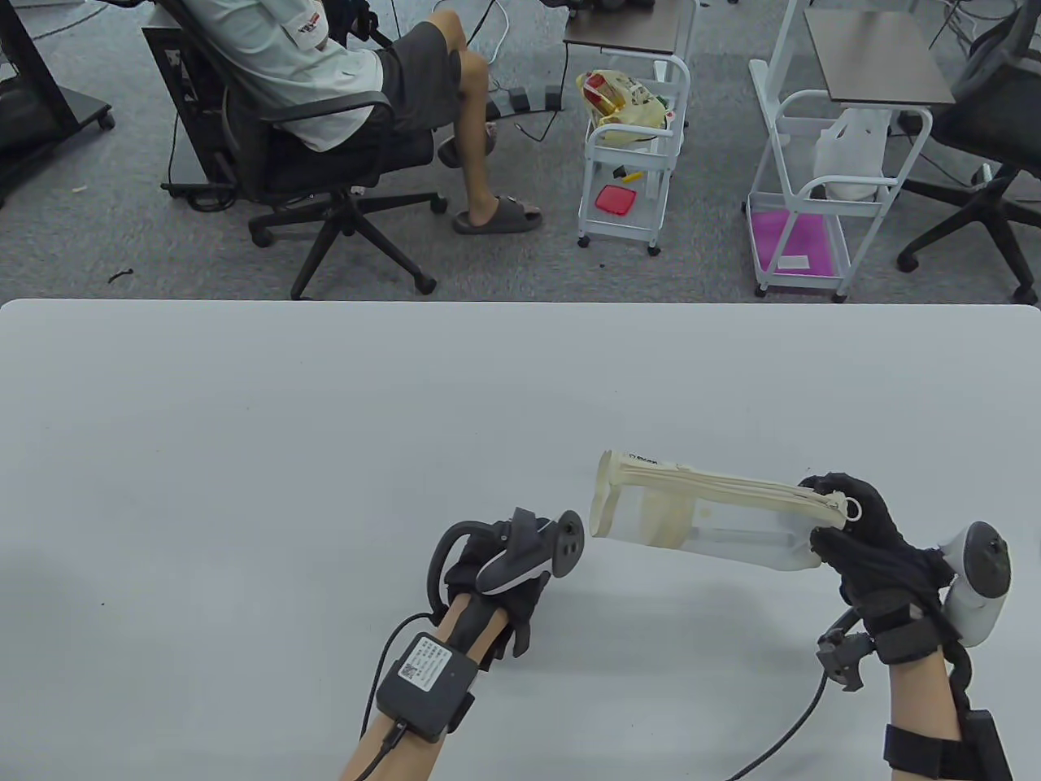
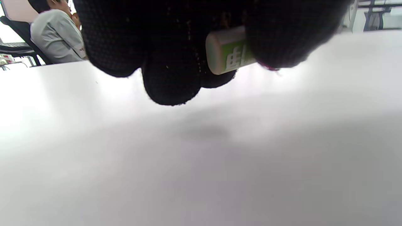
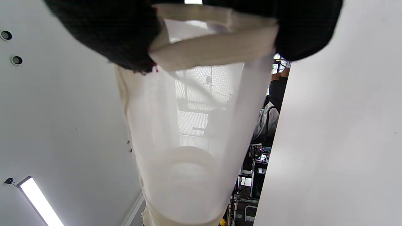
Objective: Put marker and eraser into the pencil pouch
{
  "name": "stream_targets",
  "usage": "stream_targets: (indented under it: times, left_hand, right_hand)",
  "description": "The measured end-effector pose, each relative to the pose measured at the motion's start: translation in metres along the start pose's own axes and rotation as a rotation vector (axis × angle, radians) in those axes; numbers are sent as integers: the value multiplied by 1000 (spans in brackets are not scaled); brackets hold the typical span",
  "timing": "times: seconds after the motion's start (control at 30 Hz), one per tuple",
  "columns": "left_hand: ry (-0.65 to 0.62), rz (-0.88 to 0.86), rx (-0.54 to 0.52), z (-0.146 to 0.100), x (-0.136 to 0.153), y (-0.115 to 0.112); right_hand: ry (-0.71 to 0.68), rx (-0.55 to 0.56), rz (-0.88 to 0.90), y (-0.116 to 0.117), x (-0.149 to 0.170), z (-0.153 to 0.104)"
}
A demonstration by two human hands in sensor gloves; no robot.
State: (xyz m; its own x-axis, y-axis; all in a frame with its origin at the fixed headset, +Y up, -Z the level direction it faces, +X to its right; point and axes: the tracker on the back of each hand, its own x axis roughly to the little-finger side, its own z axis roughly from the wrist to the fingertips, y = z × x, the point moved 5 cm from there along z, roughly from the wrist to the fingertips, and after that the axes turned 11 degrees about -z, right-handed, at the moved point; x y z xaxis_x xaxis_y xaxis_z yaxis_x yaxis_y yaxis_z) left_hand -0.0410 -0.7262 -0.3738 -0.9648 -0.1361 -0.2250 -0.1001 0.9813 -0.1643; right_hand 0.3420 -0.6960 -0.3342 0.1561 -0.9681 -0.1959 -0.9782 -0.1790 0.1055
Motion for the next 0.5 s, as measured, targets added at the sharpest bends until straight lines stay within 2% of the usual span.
stream_targets:
  times: [0.07,0.17,0.3,0.37,0.5]
  left_hand:
    - [-9,-39,-51,-11,7,25]
    - [-51,-165,-190,-35,9,79]
    - [-183,-311,-406,-67,-11,146]
    - [-256,-335,-447,-76,-30,165]
    - [-334,-326,-471,-80,-71,178]
  right_hand:
    - [5,1,-5,1,1,0]
    - [12,2,-22,3,2,0]
    - [19,-5,-41,7,3,1]
    - [17,-10,-48,9,3,1]
    - [13,-26,-60,13,1,1]
